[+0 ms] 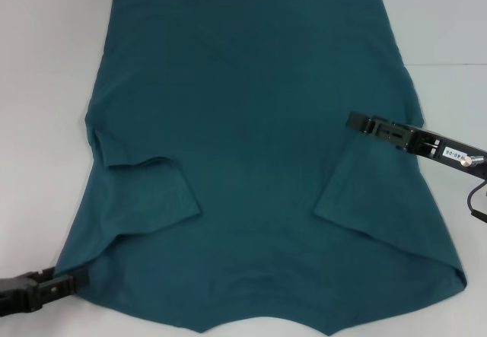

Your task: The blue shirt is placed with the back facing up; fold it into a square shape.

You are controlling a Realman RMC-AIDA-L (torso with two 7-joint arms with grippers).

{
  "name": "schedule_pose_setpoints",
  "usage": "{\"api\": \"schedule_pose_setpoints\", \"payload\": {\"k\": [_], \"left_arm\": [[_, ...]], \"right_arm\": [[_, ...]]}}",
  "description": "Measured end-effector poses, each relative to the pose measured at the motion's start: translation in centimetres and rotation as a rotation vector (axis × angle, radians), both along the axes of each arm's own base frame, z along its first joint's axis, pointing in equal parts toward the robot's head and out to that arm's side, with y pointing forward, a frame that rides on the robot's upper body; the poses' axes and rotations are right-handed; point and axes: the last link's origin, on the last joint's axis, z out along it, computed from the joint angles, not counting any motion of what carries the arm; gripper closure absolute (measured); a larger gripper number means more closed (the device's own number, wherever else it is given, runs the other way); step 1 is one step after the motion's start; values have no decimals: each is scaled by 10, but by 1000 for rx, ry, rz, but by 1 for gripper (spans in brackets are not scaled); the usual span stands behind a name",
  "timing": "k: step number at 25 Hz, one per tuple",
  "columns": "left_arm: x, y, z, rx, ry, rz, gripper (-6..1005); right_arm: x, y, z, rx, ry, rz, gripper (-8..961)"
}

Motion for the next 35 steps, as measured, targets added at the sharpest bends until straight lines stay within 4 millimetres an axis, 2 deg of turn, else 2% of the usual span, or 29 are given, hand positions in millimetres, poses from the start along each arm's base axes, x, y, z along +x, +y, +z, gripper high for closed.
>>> {"api": "schedule_pose_setpoints", "payload": {"k": [18,24,29,32,35], "left_arm": [[8,11,-4,-24,6,-39,232],[7,12,-3,-36,18,-27,273],[8,14,-2,-32,17,-26,475],[9,16,-2,-33,18,-30,714],[9,16,-2,-33,17,-31,824]], "right_arm": [[3,-2,-1,-2,2,-9,64],[4,-3,0,-1,3,-12,68],[4,-4,0,-1,3,-13,72],[5,-5,0,-1,4,-16,74],[7,-6,0,-1,3,-20,76]]}}
